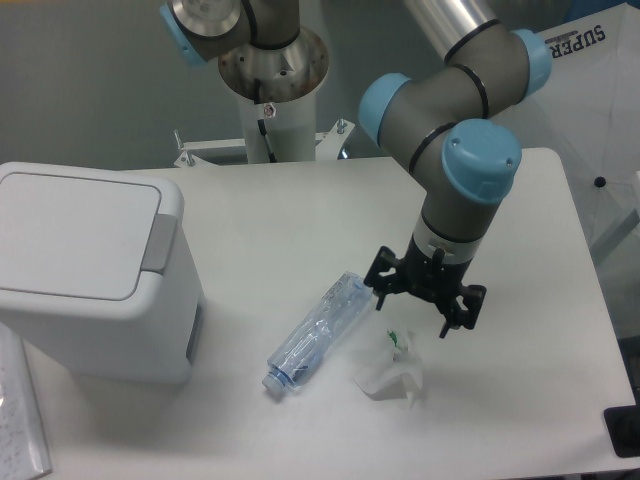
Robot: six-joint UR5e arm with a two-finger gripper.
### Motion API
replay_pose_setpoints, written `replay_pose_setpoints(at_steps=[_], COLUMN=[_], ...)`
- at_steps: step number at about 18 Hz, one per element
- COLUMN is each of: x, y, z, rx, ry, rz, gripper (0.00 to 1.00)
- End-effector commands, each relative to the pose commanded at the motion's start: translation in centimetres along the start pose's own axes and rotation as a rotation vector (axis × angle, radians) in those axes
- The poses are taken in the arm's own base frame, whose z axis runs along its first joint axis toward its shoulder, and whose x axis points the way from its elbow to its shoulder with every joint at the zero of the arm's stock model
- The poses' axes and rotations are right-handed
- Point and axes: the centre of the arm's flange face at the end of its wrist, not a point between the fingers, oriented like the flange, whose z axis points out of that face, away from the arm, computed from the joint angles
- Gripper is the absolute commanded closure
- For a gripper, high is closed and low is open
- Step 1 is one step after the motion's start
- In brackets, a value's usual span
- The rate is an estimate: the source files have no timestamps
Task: Open the trash can
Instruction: 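Move the gripper up and over toward the white trash can, then bring the gripper down to the front edge of the trash can lid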
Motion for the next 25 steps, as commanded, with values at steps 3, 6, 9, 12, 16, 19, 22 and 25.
replay_pose_setpoints(at_steps=[3,6,9,12,16,19,22,25], x=[2.9,4.6,7.0,10.3,15.0,16.9,18.1,19.1], y=[0.5,0.4,-0.5,-2.5,-4.3,-4.8,-4.8,-3.7], z=[-1.4,-2.9,-5.5,-7.0,-7.8,-8.9,-9.6,-8.8], rx=[0.070,0.139,0.200,0.256,0.289,0.317,0.325,0.307], ry=[0.056,0.085,0.094,0.106,0.162,0.196,0.202,0.210], rz=[-0.002,0.005,-0.034,-0.068,-0.065,-0.082,-0.084,-0.081], gripper=[0.00,0.00,0.00,0.00,0.00,0.00,0.00,0.00])
